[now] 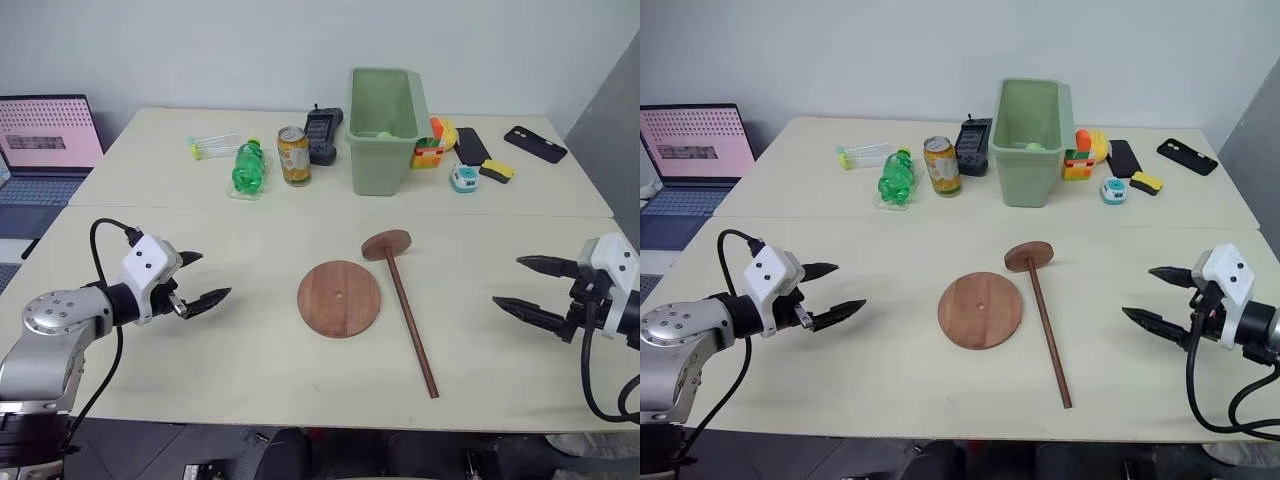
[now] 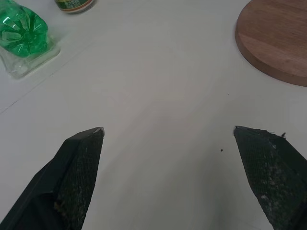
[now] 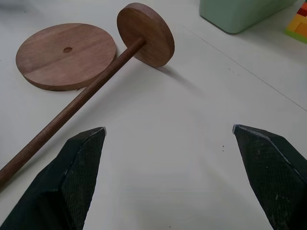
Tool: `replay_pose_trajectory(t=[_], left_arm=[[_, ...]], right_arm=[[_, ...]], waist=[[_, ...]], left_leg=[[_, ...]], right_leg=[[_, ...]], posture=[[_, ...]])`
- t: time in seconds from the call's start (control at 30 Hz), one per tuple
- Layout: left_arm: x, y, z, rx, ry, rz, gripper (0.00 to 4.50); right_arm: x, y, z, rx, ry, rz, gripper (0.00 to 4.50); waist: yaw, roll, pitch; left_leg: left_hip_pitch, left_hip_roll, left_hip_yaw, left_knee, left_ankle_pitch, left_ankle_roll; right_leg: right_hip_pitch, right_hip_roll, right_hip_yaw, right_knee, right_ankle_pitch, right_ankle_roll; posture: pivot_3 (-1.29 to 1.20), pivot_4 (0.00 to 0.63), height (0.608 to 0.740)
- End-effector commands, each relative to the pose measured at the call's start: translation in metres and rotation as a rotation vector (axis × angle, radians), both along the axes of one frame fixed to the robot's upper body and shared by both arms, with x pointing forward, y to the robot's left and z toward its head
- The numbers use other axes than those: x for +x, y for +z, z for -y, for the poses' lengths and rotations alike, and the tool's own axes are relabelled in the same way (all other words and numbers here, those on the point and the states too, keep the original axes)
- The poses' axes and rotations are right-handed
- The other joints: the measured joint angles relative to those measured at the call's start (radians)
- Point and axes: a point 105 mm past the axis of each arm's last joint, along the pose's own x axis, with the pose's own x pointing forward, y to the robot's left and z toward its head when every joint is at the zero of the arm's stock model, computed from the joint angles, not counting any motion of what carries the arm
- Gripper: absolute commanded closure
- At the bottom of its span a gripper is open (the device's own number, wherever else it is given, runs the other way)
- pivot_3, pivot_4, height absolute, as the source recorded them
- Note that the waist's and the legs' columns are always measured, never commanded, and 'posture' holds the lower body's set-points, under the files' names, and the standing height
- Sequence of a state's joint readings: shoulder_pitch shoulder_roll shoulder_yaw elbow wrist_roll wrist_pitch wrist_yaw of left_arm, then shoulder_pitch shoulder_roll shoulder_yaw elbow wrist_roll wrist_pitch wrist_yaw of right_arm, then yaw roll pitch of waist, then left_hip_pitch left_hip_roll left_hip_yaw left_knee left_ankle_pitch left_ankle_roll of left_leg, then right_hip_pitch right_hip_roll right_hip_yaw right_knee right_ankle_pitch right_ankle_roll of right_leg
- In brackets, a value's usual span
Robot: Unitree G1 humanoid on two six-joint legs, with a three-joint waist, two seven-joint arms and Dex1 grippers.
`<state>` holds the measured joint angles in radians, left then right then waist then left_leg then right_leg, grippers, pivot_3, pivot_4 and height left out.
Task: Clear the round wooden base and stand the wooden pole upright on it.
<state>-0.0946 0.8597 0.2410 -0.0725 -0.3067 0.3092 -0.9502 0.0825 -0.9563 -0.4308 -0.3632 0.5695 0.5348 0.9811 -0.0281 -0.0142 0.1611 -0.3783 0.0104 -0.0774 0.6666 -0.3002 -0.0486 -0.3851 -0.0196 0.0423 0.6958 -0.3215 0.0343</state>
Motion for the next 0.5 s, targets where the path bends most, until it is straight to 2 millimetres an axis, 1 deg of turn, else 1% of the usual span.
replay_pose_trajectory(t=[0.03,0.2,0.4,0.5], left_arm=[[0.0,0.011,0.007,-0.007,-0.041,0.052,0.0],[0.001,0.009,0.005,0.042,-0.037,0.039,0.0],[0.003,0.017,0.007,0.075,-0.062,0.087,0.0],[0.001,0.023,0.01,0.039,-0.097,0.09,0.0]], right_arm=[[0.002,0.008,0.0,-0.004,-0.001,0.049,0.06],[0.002,0.008,-0.001,-0.001,-0.002,0.051,0.06],[0.001,0.007,0.0,0.001,-0.007,0.049,0.06],[0.001,0.007,-0.001,0.008,-0.011,0.049,0.06]], waist=[[0.0,0.0,0.0],[0.0,0.0,0.0],[0.0,0.0,0.0],[0.0,0.0,0.0]], left_leg=[[0.0,0.0,0.0,0.0,0.0,0.0],[0.0,0.0,0.0,0.0,0.0,0.0],[0.0,0.0,0.0,0.0,0.0,0.0],[0.0,0.0,0.0,0.0,0.0,0.0]], right_leg=[[0.0,0.0,0.0,0.0,0.0,0.0],[0.0,0.0,0.0,0.0,0.0,0.0],[0.0,0.0,0.0,0.0,0.0,0.0],[0.0,0.0,0.0,0.0,0.0,0.0]], posture=[[0.0,0.15,0.74],[0.0,0.15,0.74],[0.0,0.15,0.74],[0.0,0.15,0.74]])
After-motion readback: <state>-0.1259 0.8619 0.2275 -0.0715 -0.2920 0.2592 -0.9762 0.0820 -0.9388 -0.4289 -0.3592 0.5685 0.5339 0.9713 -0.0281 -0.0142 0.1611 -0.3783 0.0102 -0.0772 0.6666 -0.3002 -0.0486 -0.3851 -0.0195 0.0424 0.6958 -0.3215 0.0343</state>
